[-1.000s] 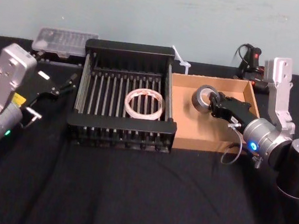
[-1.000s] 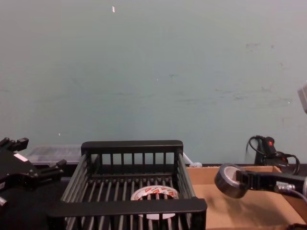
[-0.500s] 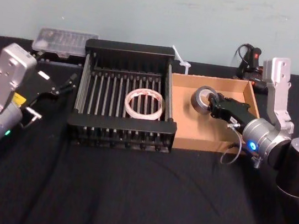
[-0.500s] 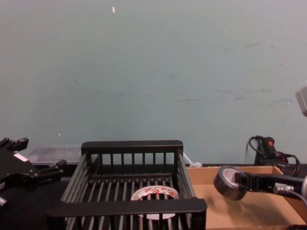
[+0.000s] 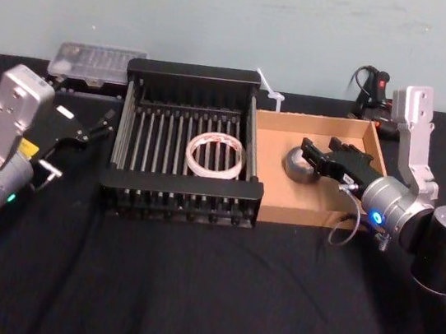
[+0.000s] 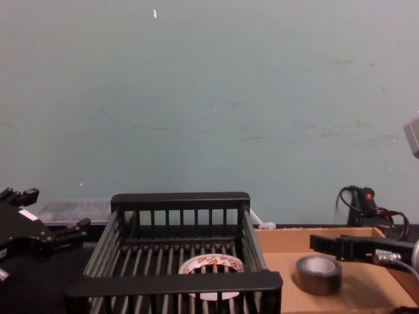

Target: Pick up the white tape and place it into the black box , Pick up the silver tape and place it into the brown box.

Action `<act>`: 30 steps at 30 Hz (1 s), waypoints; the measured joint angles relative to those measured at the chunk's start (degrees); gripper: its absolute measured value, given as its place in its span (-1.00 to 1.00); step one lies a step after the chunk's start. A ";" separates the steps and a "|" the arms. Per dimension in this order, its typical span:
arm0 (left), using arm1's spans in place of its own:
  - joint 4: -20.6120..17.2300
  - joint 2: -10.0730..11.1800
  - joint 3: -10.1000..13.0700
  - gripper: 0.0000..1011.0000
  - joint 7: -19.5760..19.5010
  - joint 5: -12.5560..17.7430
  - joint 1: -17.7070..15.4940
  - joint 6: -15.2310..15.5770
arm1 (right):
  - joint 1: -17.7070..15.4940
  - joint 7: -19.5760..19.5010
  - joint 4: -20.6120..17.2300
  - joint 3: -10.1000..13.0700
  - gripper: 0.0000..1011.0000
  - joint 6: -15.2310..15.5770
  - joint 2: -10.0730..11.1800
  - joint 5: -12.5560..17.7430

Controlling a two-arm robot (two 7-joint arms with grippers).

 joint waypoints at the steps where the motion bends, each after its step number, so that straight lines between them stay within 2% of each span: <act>1: 0.00 0.00 0.00 0.98 0.00 0.00 0.00 0.00 | 0.00 -0.01 0.00 0.00 0.23 -0.01 0.01 0.00; 3: 0.00 0.00 0.00 0.98 0.00 0.00 0.00 0.00 | -0.01 -0.02 -0.01 0.00 0.29 -0.02 0.02 0.02; 7: 0.00 0.00 0.00 0.98 0.00 0.00 0.00 0.00 | -0.23 -0.06 -0.36 0.05 0.56 -0.05 0.05 0.01; 12: 0.00 0.00 0.00 0.98 0.00 0.00 0.00 0.00 | -2.28 0.20 -3.26 0.65 0.89 0.18 0.24 -0.23; 15: 0.00 0.00 0.00 0.98 0.00 0.00 0.00 0.00 | -3.29 0.29 -4.64 0.82 0.97 0.20 0.36 -0.35; 26: 0.00 0.00 0.00 0.98 0.00 0.00 0.00 0.00 | -8.51 -0.19 -11.27 2.10 0.98 -1.49 0.55 -1.39; 30: 0.00 0.00 0.00 0.98 0.00 0.00 0.00 0.00 | -10.53 -1.00 -13.48 2.22 0.98 -3.46 0.65 -2.42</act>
